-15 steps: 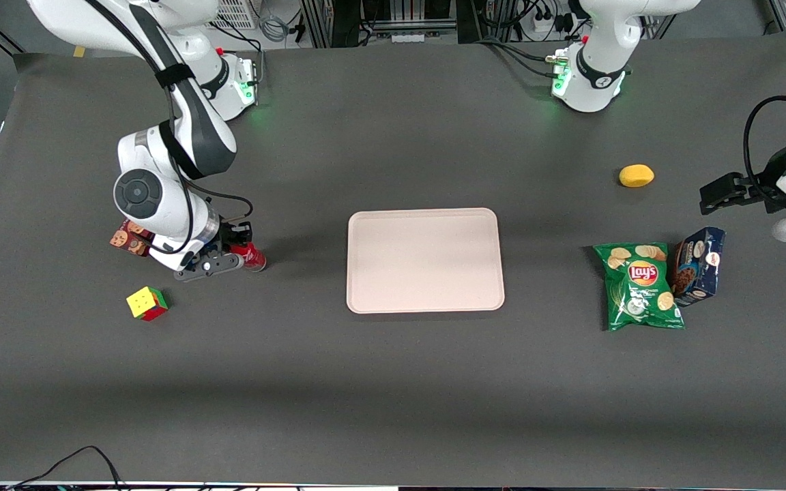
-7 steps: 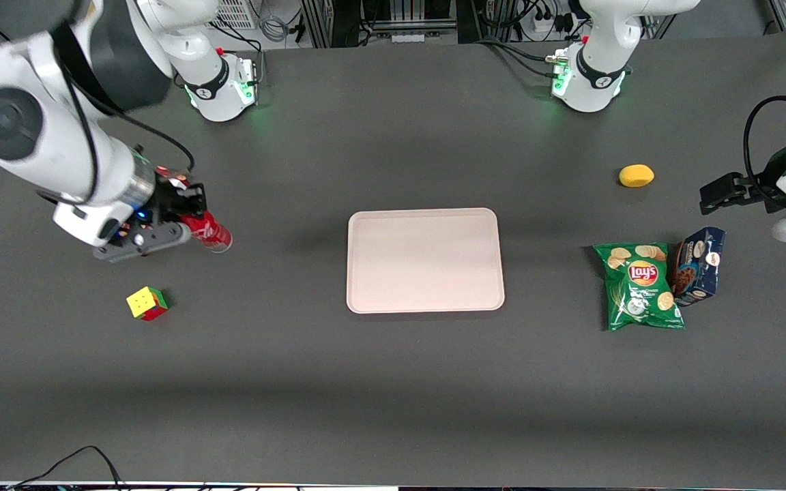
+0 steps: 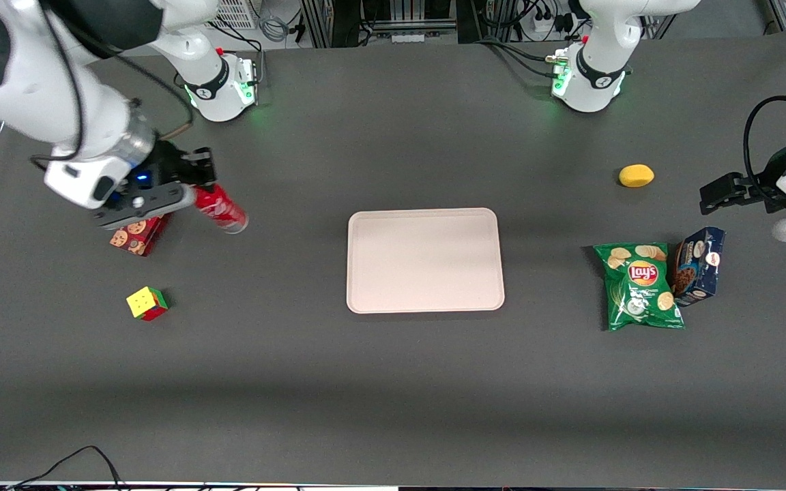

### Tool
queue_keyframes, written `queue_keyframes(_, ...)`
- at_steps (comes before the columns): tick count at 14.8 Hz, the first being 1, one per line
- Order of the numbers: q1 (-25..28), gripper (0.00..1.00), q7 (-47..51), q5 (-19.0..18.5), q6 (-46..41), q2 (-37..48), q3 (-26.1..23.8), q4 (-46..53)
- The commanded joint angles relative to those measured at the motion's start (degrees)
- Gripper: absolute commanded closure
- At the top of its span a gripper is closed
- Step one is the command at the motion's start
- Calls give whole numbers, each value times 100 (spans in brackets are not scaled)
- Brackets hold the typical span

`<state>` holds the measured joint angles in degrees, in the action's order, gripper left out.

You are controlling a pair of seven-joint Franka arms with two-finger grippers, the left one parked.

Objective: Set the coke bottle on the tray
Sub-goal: 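Lift the bottle and carry it over the white tray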

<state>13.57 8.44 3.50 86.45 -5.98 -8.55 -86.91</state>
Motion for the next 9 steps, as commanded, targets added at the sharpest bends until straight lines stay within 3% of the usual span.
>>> queue_keyframes(1, 935, 100, 1630, 107, 151, -280, 20, 385)
queue_keyframes(4, 1157, 100, 2968, 38, 818, -753, -452, 385)
queue_keyframes(9, 1174, 100, 3190, -190, 1891, -1755, -754, 350)
